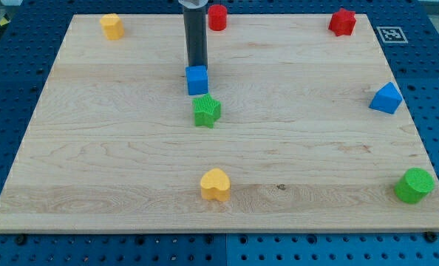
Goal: Push the green circle towards the yellow heart
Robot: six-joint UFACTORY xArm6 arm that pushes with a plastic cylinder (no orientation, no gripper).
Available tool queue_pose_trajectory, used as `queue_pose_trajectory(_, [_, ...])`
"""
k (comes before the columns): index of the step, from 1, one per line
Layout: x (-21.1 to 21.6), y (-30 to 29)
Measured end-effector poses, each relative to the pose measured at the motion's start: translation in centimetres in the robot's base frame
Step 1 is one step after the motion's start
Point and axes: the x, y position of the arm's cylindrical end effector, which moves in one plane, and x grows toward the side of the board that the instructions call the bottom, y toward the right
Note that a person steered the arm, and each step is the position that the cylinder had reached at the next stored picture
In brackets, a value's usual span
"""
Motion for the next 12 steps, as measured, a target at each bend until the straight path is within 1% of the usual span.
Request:
queue_pose_trajectory(2, [1.2, -1.4])
queue_pose_trajectory(3, [-0.2, 2.8])
queue_pose_trajectory(4, [0.3, 7.4])
queue_pose_trajectory(5, [4.6, 11.5])
queue_pose_trajectory(6, [8.0, 18.5])
queue_pose_trajectory(8, [17.3, 34.2])
queue_pose_trajectory(9, [22.0, 38.5])
queue_pose_trajectory(10, [23.2, 38.0])
queue_pose_trajectory(11, [23.2, 37.2])
queue_pose_trajectory(12, [23.2, 34.8])
